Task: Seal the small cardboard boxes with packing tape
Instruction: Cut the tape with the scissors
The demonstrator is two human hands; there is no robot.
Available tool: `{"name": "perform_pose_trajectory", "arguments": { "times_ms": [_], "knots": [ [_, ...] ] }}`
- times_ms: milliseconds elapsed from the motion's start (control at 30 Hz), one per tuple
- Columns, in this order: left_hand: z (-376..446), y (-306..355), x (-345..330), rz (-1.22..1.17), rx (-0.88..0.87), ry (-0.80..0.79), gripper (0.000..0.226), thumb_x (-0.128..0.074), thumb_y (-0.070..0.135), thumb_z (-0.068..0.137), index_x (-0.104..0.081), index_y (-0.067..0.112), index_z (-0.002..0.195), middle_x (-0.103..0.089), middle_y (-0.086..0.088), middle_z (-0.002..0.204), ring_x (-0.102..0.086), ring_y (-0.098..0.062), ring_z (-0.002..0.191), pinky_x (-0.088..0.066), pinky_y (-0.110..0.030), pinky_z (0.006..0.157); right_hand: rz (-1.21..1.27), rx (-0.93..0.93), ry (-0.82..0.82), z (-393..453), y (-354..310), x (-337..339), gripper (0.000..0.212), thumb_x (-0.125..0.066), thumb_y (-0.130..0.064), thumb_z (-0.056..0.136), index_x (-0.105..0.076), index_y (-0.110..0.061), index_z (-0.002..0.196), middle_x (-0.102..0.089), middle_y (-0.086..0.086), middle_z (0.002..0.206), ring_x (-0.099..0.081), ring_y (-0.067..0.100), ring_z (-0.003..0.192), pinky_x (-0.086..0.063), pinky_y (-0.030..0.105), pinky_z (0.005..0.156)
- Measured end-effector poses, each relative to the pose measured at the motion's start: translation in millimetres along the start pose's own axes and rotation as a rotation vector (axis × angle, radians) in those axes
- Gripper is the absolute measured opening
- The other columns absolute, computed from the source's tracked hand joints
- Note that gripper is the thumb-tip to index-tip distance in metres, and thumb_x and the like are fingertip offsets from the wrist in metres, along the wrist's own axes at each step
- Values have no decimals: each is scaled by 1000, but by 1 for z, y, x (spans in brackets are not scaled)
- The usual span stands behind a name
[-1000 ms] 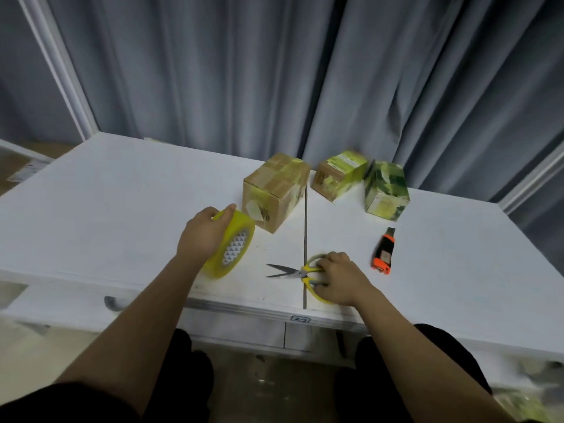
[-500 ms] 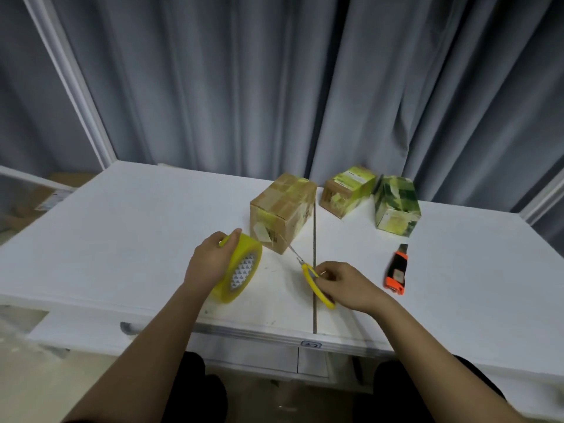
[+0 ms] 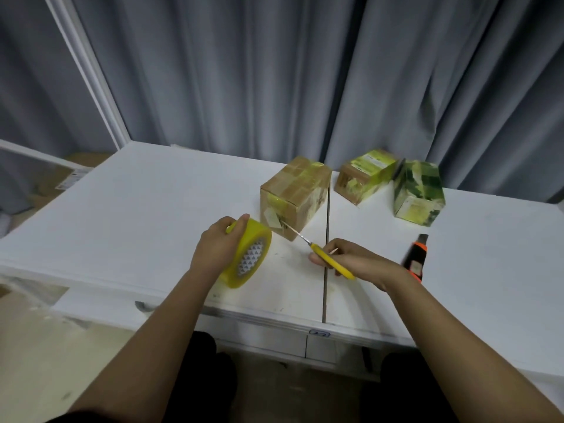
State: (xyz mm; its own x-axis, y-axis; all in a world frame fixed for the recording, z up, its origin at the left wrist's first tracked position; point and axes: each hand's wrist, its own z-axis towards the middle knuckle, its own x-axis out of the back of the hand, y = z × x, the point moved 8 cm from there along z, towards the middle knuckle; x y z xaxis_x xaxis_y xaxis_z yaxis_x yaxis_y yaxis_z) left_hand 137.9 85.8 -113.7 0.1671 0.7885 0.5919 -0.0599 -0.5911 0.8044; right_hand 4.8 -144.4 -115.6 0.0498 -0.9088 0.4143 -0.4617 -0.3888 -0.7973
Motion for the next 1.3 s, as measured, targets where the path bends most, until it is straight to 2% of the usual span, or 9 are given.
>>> {"name": "perform_pose_trajectory", "arguments": {
  "times_ms": [100, 233, 333, 500, 700, 833, 933, 1100, 1300],
  "knots": [
    [-1, -1, 0, -1, 0, 10, 56, -39, 66, 89, -61, 20, 110, -62, -5, 108, -57, -24, 95, -44, -35, 80, 15, -1, -36, 8, -5, -7, 49, -68, -57, 77, -50, -15, 96, -62, -15, 82, -51, 1, 82, -40, 24, 82],
    [-2, -1, 0, 0, 2, 14, 54, -39, 66, 89, -60, 21, 110, -61, -2, 104, -56, -22, 91, -41, -33, 77, -61, 10, -105, 20, -20, -17, 59, -66, -66, 72, -47, -13, 89, -51, 6, 87, -52, 14, 79, -42, 23, 77],
    [-1, -3, -1, -1, 9, 7, 54, -39, 67, 88, -60, 22, 108, -62, -2, 102, -57, -21, 89, -42, -32, 75, -61, 25, -153, 28, -31, -26, 67, -64, -73, 60, -49, -13, 88, -57, -9, 82, -56, 7, 71, -46, 18, 66],
    [0, -3, -1, 6, 1, 14, 46, -39, 66, 88, -58, 26, 101, -59, 1, 96, -55, -15, 81, -40, -29, 70, 9, 97, -197, 38, -44, -33, 30, -63, -64, 73, -48, -39, 81, -50, -21, 85, -54, -1, 75, -45, 10, 55],
    [4, -3, -2, 31, -5, 21, 42, -39, 66, 89, -56, 28, 98, -59, 2, 95, -53, -11, 76, -40, -28, 67, -56, 91, -190, 47, -45, -28, 74, -64, -71, 58, -60, -6, 95, -57, 0, 90, -54, 13, 78, -49, 25, 71],
    [4, -1, -4, 3, -28, -2, 39, -39, 63, 90, -55, 32, 108, -58, 3, 103, -55, -12, 84, -42, -27, 67, 26, 96, -123, 52, -43, -23, 49, -75, -54, 71, -55, -12, 88, -62, -9, 72, -57, 5, 61, -46, 19, 59],
    [7, 2, -6, 16, -58, -96, 43, -39, 55, 94, -49, 35, 130, -52, 5, 123, -51, -15, 104, -42, -29, 84, -33, 137, -40, 57, -39, -17, 43, -79, -49, 70, -55, -16, 80, -58, -13, 65, -53, -4, 55, -41, 17, 57],
    [17, 9, -11, -45, 32, -444, 38, -42, 46, 97, -49, 30, 132, -51, 1, 132, -53, -21, 110, -47, -35, 89, -94, 202, 5, 61, -43, -11, 42, -83, -46, 66, -50, -20, 69, -46, -17, 48, -44, -3, 43, -35, 15, 49],
    [19, 14, -15, -109, 109, -448, 39, -45, 49, 95, -52, 23, 123, -57, -6, 121, -58, -26, 103, -52, -41, 86, -99, 244, 6, 64, -43, -12, 46, -85, -46, 63, -47, -21, 65, -42, -15, 44, -39, 0, 42, -31, 15, 45]
  ]
}}
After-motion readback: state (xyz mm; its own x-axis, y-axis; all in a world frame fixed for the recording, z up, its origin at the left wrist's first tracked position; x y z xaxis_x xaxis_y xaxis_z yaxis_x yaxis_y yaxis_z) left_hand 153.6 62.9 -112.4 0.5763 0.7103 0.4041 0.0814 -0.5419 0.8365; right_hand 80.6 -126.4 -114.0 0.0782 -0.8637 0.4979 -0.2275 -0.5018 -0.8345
